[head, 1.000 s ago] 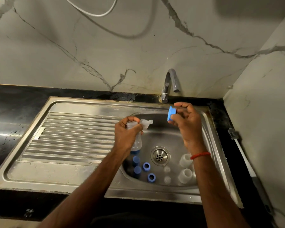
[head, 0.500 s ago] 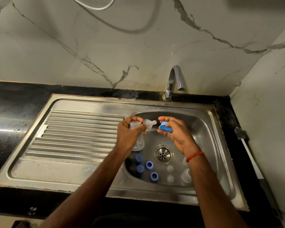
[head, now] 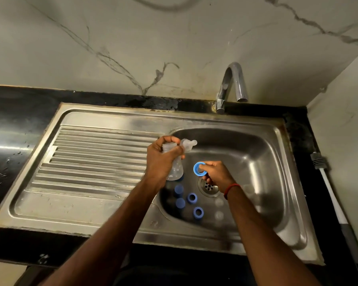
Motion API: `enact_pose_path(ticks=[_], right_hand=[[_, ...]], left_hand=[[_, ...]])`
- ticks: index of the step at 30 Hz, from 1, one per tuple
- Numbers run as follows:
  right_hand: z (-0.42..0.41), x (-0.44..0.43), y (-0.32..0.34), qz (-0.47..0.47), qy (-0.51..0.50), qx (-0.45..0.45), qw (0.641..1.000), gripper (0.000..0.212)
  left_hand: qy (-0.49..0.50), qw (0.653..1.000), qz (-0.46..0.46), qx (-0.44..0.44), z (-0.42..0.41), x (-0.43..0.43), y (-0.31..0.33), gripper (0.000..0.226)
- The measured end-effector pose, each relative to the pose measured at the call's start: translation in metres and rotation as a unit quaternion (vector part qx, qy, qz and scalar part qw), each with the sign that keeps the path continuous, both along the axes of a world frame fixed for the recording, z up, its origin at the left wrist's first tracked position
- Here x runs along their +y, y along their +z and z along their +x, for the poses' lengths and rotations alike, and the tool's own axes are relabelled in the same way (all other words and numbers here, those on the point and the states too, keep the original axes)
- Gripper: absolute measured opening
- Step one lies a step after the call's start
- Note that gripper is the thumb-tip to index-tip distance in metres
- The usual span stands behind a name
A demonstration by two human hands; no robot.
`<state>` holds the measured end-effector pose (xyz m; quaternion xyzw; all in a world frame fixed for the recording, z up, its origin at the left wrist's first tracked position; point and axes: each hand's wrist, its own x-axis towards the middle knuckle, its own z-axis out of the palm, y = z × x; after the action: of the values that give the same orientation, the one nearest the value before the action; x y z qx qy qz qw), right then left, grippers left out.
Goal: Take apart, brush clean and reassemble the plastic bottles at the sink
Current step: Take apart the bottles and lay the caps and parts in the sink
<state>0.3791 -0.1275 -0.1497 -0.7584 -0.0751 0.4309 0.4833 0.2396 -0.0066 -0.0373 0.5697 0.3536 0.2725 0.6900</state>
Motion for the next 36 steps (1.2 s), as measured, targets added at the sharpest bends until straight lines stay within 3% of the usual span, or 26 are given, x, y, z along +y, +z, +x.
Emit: enact_pose_path(ticks=[5, 9, 14, 18, 24, 26, 31, 36], right_hand=[[0.006, 0.014, -0.038, 0.039, -0.030, 0.087, 0.995, 0.030], [0.002, 0.023, -0.065, 0.027, -0.048, 0.085, 0.995, 0.032], [-0.007, 0.024, -0.080, -0.061, 0.017, 0.002, 0.998, 0.031], [-0.008, 0.026, -0.084, -0.121, 0.115, -0.144, 0.975, 0.029], [-0.018, 0.016, -0.109, -0.114, 0.148, -0.282, 0.941, 0.033], [-0.022, 0.014, -0.117, -0.107, 0.130, -0.293, 0.941, 0.032], [-0.025, 0.014, -0.123, -0.094, 0.129, -0.248, 0.956, 0.057], [-0.024, 0.013, -0.131, -0.087, 0.129, -0.264, 0.952, 0.050]], left_hand=[[-0.001, 1.000, -0.017, -0.002, 0.005, 0.007, -0.004, 0.014], [-0.003, 1.000, -0.022, 0.006, 0.007, 0.012, -0.010, 0.015], [-0.014, 0.999, -0.021, 0.024, 0.006, 0.018, -0.017, 0.015], [-0.022, 0.999, -0.007, 0.036, 0.006, 0.025, -0.023, 0.012], [-0.030, 0.999, -0.005, 0.037, 0.008, 0.027, -0.024, 0.010], [-0.034, 0.999, -0.012, 0.037, 0.008, 0.027, -0.025, 0.011], [-0.045, 0.998, -0.006, 0.052, 0.012, 0.026, -0.026, 0.012], [-0.051, 0.997, -0.002, 0.064, 0.014, 0.026, -0.029, 0.012]])
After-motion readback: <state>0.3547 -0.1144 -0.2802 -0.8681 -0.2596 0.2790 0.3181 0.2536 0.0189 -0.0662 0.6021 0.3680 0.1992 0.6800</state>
